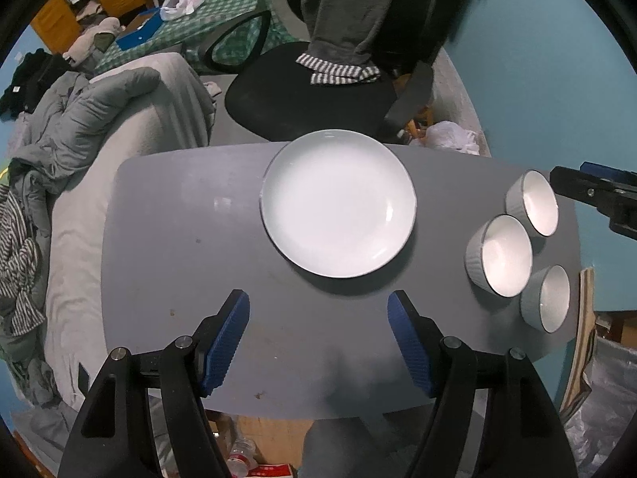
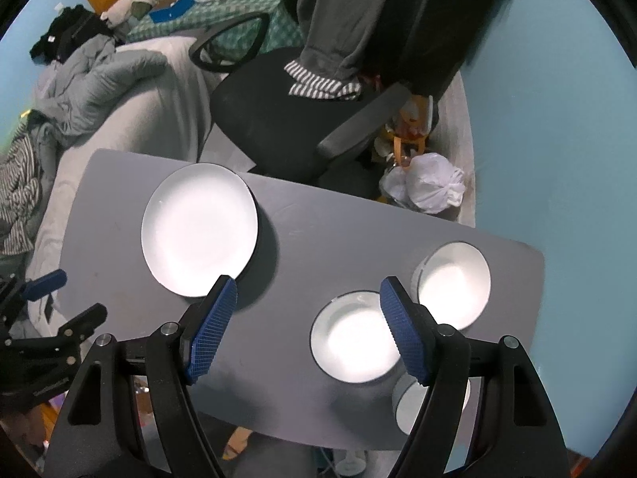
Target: Organize plates and bowls
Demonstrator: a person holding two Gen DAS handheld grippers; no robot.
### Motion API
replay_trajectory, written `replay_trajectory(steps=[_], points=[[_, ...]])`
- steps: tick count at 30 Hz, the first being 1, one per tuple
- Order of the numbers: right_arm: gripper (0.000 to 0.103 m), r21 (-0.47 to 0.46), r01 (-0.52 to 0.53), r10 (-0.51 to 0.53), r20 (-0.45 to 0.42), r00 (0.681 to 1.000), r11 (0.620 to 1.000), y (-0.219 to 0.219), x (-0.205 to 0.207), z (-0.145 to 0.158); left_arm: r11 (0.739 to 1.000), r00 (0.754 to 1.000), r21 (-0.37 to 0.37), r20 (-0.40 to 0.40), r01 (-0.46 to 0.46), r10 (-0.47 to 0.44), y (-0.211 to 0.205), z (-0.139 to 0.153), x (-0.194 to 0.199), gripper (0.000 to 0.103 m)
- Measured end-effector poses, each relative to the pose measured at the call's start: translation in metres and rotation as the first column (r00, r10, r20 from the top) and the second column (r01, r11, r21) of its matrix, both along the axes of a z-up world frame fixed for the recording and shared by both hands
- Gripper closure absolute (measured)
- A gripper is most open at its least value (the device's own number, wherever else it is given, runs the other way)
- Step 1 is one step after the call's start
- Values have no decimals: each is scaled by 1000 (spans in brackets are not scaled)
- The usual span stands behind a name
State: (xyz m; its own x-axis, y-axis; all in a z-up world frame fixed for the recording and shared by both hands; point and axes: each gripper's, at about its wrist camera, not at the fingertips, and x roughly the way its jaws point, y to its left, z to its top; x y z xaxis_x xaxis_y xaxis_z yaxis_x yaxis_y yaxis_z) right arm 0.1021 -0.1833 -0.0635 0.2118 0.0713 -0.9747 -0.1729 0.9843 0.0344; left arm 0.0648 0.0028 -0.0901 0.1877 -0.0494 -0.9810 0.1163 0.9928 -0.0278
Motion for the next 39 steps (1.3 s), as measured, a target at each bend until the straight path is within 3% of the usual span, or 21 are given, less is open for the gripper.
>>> replay_trajectory(steps=[17,31,39], points=[[29,31,94,-96,82,992,995,-36,-50,38,996,997,-67,52,55,-52,-21,32,-20,29],[29,22,231,-232,83,969,973,-74,-82,41,978,985,-122,66,168,-160,-57,41,-24,29],[29,23,281,-282,83,956,959,-99,-88,36,961,965,-103,71,257,-251,-97,40,-18,29]])
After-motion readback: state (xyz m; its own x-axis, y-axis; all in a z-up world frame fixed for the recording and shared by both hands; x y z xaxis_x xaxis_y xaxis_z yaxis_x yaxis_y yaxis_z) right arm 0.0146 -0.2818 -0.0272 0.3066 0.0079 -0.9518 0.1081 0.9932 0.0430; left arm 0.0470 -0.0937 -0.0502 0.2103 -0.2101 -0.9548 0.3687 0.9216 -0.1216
